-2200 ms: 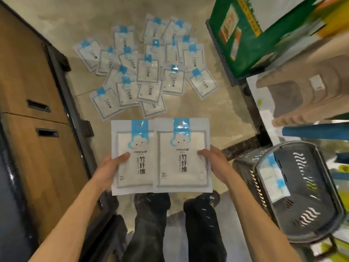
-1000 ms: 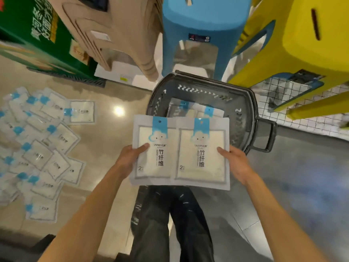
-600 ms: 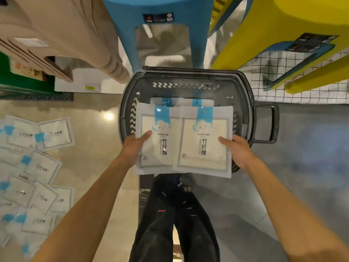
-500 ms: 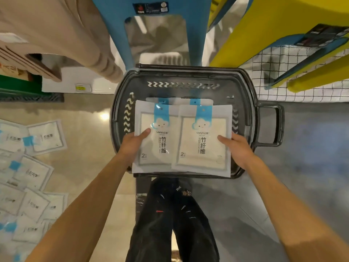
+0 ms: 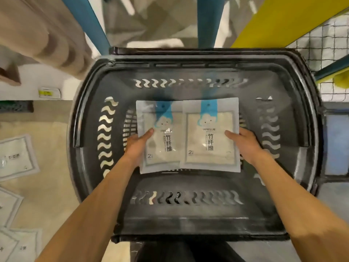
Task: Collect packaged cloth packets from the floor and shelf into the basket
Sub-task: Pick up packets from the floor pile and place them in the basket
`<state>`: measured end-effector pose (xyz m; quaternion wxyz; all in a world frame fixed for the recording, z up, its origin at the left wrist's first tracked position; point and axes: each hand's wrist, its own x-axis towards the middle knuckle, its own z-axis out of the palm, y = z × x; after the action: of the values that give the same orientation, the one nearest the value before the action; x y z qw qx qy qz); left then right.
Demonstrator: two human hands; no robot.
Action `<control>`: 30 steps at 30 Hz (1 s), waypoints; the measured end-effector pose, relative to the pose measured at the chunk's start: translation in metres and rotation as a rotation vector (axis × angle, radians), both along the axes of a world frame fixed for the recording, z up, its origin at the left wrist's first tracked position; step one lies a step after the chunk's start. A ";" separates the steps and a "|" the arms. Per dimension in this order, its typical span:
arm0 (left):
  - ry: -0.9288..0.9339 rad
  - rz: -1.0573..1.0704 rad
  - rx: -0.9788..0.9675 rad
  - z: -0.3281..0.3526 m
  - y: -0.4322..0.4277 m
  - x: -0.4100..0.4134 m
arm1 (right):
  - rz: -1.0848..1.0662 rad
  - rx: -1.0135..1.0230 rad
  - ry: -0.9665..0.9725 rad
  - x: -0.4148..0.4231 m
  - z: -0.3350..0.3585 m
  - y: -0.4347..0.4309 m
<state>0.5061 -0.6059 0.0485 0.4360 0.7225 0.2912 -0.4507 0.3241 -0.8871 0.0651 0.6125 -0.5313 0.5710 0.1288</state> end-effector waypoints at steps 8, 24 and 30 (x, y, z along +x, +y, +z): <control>-0.142 -0.107 0.113 -0.064 0.018 0.000 | 0.062 -0.263 0.171 0.011 -0.051 0.005; -0.234 -0.345 0.307 0.026 -0.011 0.003 | 0.176 -0.464 0.290 0.024 -0.004 0.023; -0.274 -0.648 0.126 0.125 -0.016 0.005 | 0.436 -0.534 0.194 0.035 0.102 0.035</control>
<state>0.5114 -0.6220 0.1736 0.2601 0.8564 0.0130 -0.4459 0.3594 -0.8518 0.1673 0.3532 -0.7673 0.5131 0.1524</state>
